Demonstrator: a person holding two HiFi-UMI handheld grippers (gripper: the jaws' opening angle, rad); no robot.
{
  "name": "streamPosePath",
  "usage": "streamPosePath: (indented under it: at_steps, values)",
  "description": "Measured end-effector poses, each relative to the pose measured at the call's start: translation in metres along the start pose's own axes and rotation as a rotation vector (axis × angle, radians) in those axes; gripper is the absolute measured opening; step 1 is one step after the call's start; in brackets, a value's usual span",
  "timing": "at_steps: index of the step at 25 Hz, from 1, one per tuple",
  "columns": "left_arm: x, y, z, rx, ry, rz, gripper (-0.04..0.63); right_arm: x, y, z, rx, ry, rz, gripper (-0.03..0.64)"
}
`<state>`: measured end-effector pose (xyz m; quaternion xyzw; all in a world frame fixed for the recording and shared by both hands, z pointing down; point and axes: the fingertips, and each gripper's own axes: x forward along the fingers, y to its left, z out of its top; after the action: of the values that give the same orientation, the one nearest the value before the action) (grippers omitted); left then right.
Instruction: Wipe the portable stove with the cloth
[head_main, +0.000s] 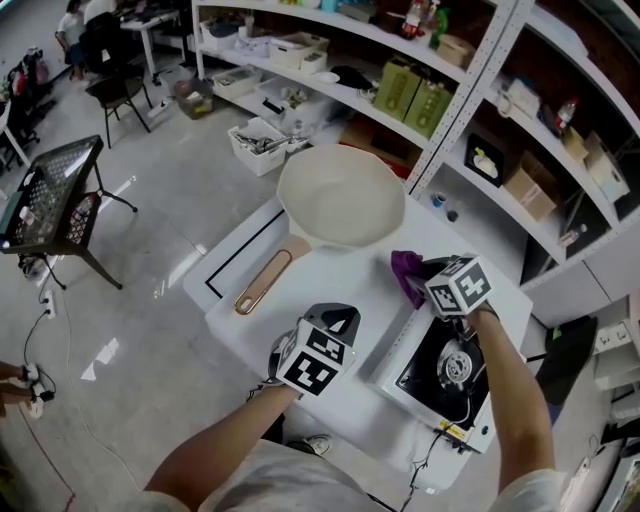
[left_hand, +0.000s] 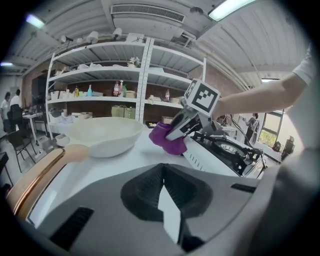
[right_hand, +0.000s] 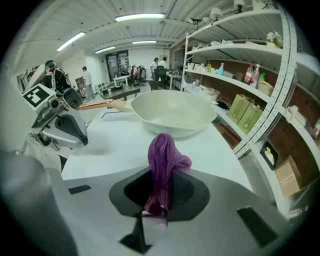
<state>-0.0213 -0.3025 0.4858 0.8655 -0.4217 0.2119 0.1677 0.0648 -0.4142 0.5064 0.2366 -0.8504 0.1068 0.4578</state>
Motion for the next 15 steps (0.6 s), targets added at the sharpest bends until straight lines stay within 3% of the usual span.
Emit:
streamPosePath:
  at_steps: [7, 15]
  values:
    - [-0.006, -0.008, -0.005, -0.027, -0.014, 0.034, 0.003, -0.007, 0.012, -0.006, -0.037, 0.016, 0.010, 0.061]
    - [-0.025, -0.015, -0.014, -0.049, -0.031, 0.096, 0.003, -0.005, 0.029, -0.005, -0.159, 0.070, 0.043, 0.061]
